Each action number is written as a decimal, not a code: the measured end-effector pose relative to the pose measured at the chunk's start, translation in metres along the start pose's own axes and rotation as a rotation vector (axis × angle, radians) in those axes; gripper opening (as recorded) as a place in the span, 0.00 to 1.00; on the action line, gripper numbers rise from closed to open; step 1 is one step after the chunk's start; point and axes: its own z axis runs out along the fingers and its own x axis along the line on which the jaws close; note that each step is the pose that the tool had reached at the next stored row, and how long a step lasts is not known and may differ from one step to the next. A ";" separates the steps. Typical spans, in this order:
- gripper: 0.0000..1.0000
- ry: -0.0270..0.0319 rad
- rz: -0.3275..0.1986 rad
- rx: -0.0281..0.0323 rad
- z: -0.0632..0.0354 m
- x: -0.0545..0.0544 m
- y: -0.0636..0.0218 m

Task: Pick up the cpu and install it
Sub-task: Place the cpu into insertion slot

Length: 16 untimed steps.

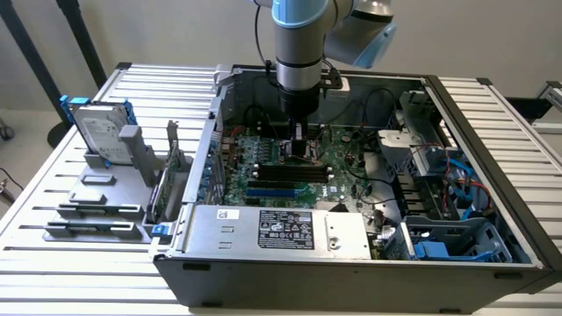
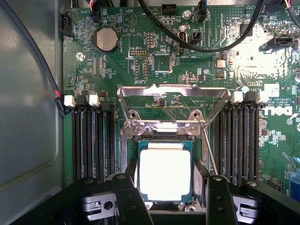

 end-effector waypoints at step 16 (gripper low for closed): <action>0.55 -0.0015 0.000 -0.0001 0.0021 0.001 -0.0002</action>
